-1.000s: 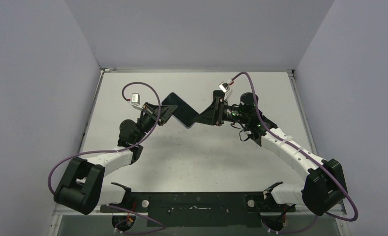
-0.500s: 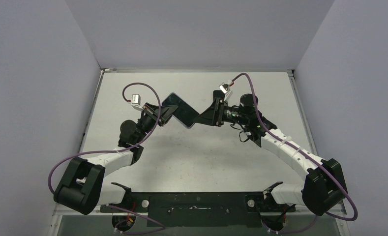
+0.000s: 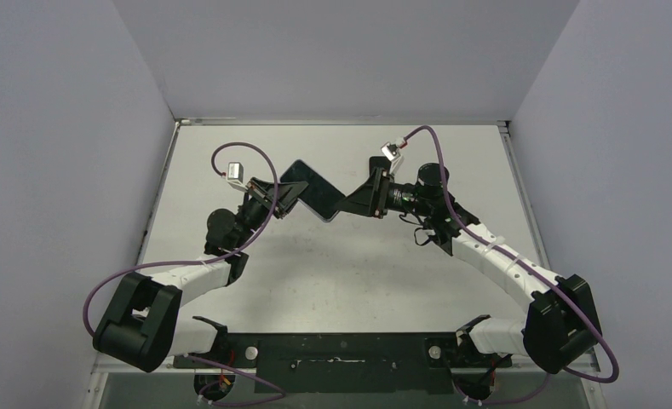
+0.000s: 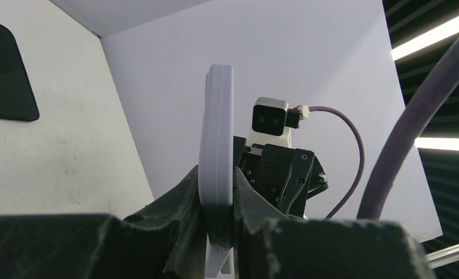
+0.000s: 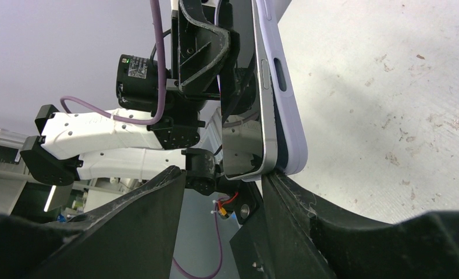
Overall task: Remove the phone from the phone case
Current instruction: Remove the phone case from the phone.
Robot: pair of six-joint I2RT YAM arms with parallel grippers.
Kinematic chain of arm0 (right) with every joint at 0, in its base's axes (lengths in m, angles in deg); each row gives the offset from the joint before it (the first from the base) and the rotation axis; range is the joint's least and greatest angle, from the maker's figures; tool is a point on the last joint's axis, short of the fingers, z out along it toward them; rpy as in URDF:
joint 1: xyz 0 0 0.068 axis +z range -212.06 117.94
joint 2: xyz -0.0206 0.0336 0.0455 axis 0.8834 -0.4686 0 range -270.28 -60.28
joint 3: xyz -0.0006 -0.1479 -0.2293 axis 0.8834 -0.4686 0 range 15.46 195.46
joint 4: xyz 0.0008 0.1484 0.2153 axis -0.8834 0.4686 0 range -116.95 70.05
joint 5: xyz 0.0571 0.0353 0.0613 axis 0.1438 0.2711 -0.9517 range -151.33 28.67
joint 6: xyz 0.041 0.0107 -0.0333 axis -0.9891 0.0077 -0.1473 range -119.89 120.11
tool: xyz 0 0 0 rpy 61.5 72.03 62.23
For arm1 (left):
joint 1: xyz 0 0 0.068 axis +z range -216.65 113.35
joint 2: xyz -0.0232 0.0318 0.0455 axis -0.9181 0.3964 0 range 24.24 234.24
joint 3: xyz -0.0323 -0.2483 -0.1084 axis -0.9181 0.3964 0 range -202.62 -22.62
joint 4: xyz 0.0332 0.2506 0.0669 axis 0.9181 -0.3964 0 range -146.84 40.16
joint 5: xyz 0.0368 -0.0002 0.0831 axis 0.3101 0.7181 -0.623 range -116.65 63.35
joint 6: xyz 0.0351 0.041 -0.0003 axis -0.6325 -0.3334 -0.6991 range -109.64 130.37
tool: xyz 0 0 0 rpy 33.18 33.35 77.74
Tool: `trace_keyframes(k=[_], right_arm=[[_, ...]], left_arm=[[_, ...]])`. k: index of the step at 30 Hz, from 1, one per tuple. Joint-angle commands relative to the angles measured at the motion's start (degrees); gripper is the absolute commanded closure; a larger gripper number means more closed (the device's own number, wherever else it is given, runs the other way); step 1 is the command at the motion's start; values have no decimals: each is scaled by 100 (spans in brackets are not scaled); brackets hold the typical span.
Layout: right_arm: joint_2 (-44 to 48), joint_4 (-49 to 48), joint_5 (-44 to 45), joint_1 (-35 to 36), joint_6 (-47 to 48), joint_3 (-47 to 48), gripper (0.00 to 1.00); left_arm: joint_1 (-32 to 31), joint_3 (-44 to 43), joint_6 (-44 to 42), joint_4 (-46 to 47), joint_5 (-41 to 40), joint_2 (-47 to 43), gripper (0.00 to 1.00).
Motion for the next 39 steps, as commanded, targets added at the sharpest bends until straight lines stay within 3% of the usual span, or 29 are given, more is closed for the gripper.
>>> trace_keyframes(k=[1,22,28,32,39], right_arm=[[-25,-673,121,-112,-41,-9,49],[-1012,-940,-682,16,280,1049,54],[-1299,-1129,-736,212,173,1246,62],[-1329,-1263,-782,178,27,1301,73],[-1258,-1783,-880,14,-554,1172,92]], left_arm=[[-100,-245,328,1010,440,-178,100],[-276,-792,277,1550,1605,348,100],[-431,-969,-105,1213,1795,380,100],[-399,-967,-455,720,1817,220,100],[-225,-1086,-1364,-481,1645,-182,63]])
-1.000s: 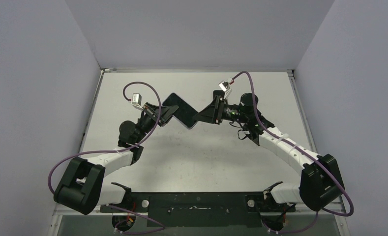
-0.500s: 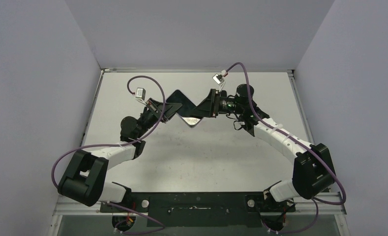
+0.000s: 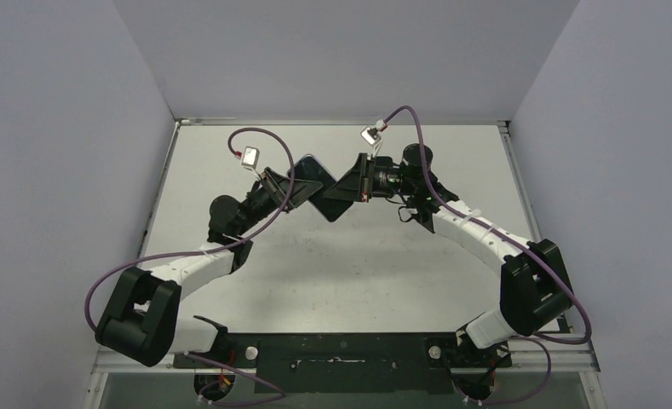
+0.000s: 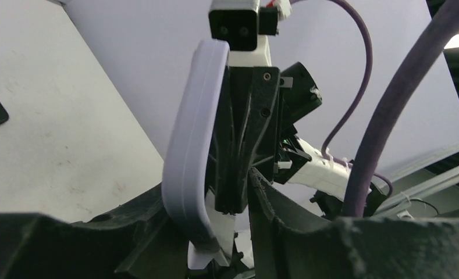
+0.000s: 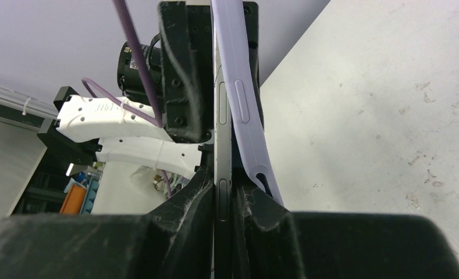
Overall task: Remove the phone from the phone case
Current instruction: Remove the phone case from the phone.
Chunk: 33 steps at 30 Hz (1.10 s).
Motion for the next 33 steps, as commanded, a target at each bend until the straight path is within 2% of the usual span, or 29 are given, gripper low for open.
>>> trace_keyframes(k=[1,4,10,18,25,33], right_arm=[[52,-1133,83,-37,-476,132,93],[123,-1292,95,-131,-679,52,97],[248,-1342,215,-273,-822,7,99],[359,-1553,534,-305,-1109,-58,100],[394,-1705,719,-292,-1271,-128,100],[417,-1712,767,-243,-1281,-143,100]], left_arm=[[-104,-326,-620,-501,464,-496,59],[31,-260,-863,-877,265,-744,48],[184,-47,-1287,-1475,-123,-1272,36],[70,72,-1813,-1920,-74,-1313,32],[-79,198,-2011,-1869,-193,-1342,31],[-395,-16,-2074,-1620,-289,-875,31]])
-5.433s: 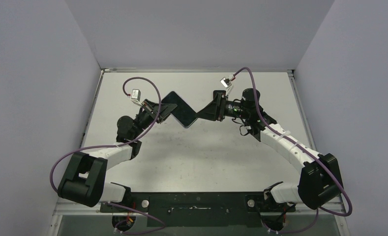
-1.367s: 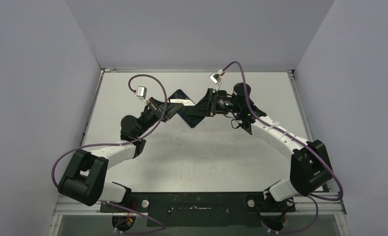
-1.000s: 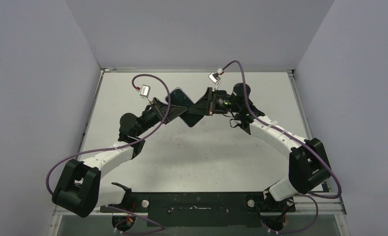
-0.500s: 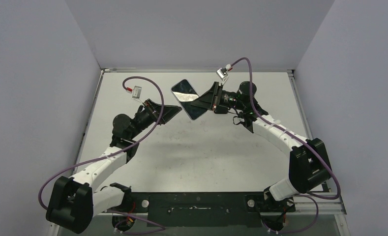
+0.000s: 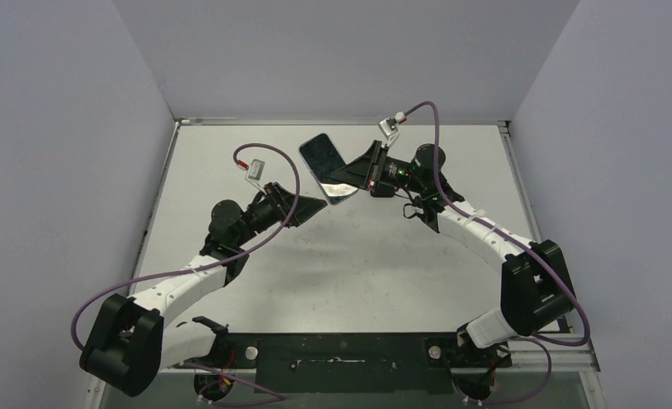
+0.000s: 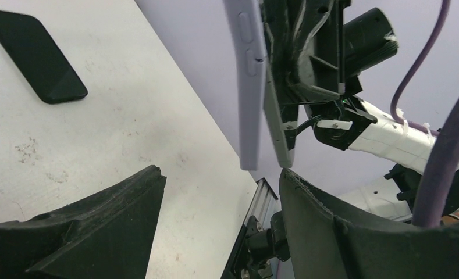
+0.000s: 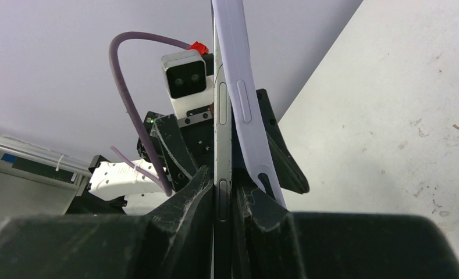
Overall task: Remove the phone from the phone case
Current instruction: Remove the phone case from the phone.
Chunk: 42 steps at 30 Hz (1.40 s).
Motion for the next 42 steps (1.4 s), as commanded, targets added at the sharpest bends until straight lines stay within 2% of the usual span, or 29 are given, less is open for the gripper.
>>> trace_keyframes(k=[1,12,15,20,26,37,42], right_arm=[[379,-698,138,61,-104,62,100],[433,-706,165,152,-94,-33,99],[408,-702,137,194,-74,-34,99],[418,-654,71,237,-29,-174,99],[552,-189,-40,221,302,-321,99],[782,1312,-190,219,1414,-482,99],[942,1914,-146,80,1860,-522,100]], left_arm=[[-157,-309,-159,349,-164,282,31],[-275,-451,-44,736,-336,629,38],[-276,-430,59,814,-555,655,43],[-276,-560,78,636,-864,737,62],[-226,-670,-55,123,-1259,785,100],[226,-1037,-226,-627,-1726,993,100],[526,-1409,-1029,-1230,-1564,1305,100]])
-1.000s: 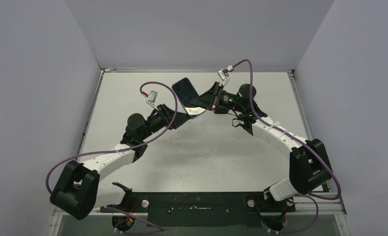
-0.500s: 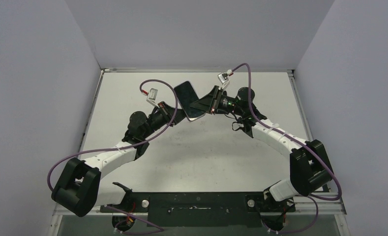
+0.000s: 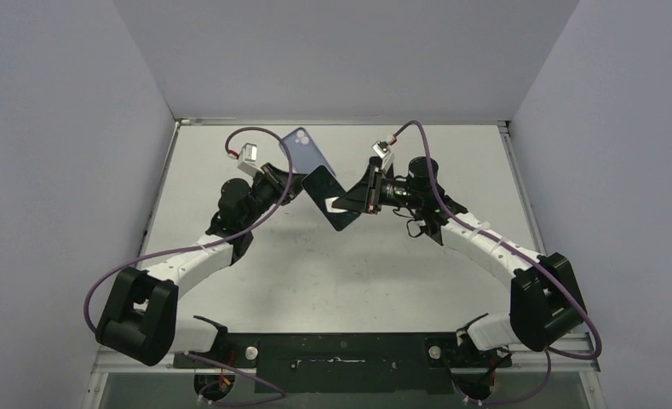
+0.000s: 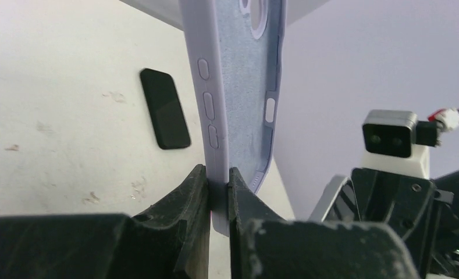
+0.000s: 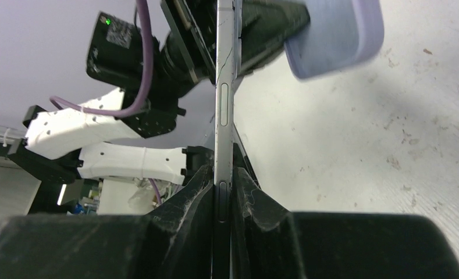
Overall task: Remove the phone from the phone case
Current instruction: Remove the phone case from the phone, then place the phone case at the center of the board.
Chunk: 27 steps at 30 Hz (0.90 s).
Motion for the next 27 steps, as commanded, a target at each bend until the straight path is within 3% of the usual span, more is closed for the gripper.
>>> trace_keyframes(k=[1,10,15,27], right_arm=[[476,422,-17,-177,624,5,100],[875,1351,494,-621,1441,-239,100],[896,1520,665,-687,1634,-306,100],[739,1355,839,-737,1644,-463,100]], left_arm=[[272,-600,-986,-506,144,302,100],[863,-1690,-2133,-1958,1831,1856,100],[864,-2628,-2737,-3038,2187,2770,100],[853,-4349,-3192,-4159,2342,4665,100]])
